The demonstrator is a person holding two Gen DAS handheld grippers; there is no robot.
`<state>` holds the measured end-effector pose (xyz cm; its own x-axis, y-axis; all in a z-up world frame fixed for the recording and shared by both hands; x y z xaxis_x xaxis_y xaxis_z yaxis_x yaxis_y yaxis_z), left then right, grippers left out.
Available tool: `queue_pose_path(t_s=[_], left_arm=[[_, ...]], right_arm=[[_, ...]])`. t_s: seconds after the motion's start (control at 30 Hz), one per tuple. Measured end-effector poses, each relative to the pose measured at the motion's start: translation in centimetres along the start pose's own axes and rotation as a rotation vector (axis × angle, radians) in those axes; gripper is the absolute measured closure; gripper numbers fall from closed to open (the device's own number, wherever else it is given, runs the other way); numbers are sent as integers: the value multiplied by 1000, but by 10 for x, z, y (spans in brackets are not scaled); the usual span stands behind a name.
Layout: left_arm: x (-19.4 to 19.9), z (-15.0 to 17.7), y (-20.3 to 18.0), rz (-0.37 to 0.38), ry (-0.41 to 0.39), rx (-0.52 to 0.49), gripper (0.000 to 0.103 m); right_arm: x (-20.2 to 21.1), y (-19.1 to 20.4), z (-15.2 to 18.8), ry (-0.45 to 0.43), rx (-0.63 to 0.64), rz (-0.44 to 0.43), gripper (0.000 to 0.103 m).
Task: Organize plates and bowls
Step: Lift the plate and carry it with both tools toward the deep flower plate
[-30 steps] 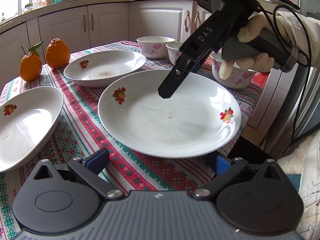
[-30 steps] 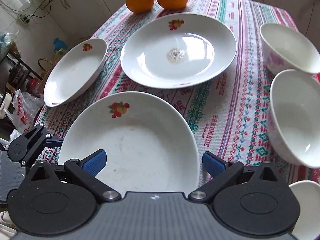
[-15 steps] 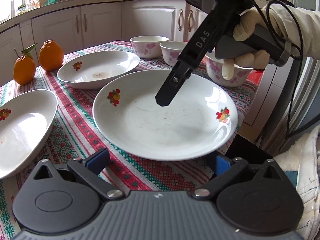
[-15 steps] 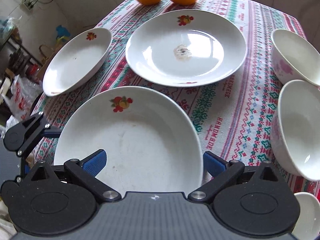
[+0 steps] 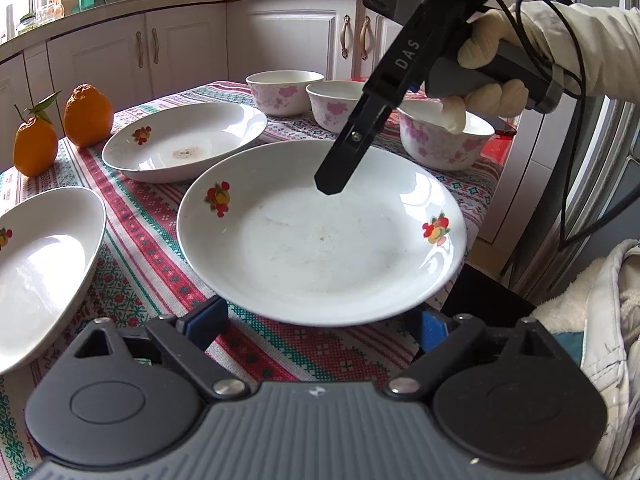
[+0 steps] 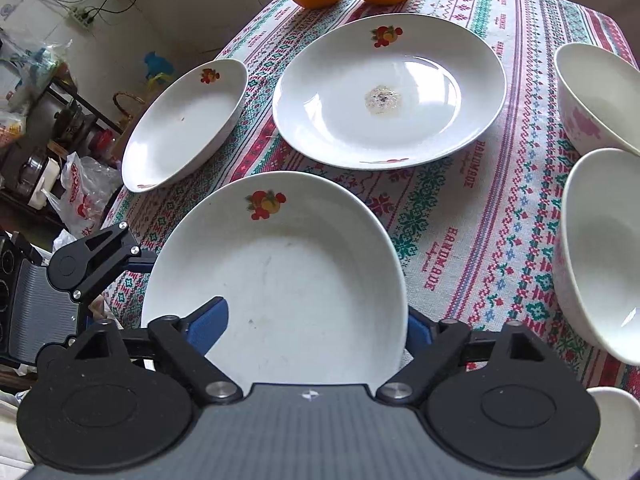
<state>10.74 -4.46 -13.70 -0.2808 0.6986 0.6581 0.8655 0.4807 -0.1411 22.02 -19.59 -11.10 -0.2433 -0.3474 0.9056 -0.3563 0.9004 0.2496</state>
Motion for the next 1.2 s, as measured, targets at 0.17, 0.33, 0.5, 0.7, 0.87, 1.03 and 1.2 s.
queue_pose_path(t_s=[0.17, 0.33, 0.5, 0.7, 0.87, 1.03, 1.2], left_arm=[[0, -1, -1, 5, 9, -9, 13], [-1, -2, -2, 7, 14, -12, 14], [-2, -2, -3, 3, 21, -14, 14], [1, -2, -3, -10, 24, -31, 15], [7, -3, -2, -20, 14, -25, 15], [20, -9, 0, -35, -8, -14, 15], [39, -12, 9, -65, -30, 10, 15]], right_arm=[[-2, -4, -3, 8, -17, -40, 20], [-5, -6, -6, 5, -10, -62, 21], [-5, -5, -6, -2, -4, -74, 21], [-4, -3, -5, -6, 13, -71, 20], [1, 3, -9, -23, 25, -75, 20], [6, 14, -19, -40, 52, -70, 20], [9, 30, -37, -62, 93, -83, 20]])
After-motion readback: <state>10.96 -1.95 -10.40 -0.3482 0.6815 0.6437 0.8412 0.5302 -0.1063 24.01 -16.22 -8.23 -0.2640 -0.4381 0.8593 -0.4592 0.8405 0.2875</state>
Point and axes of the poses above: each gripper's, at about its wrist camera, not at the fingertips, and x roughly against the way its jaws point, y to its left, z to its underside, the point moved 7 cm from there along -x, roughly the way its jaws point, and after that the axes turned 10 degrees about z, right-handed, at the moved point
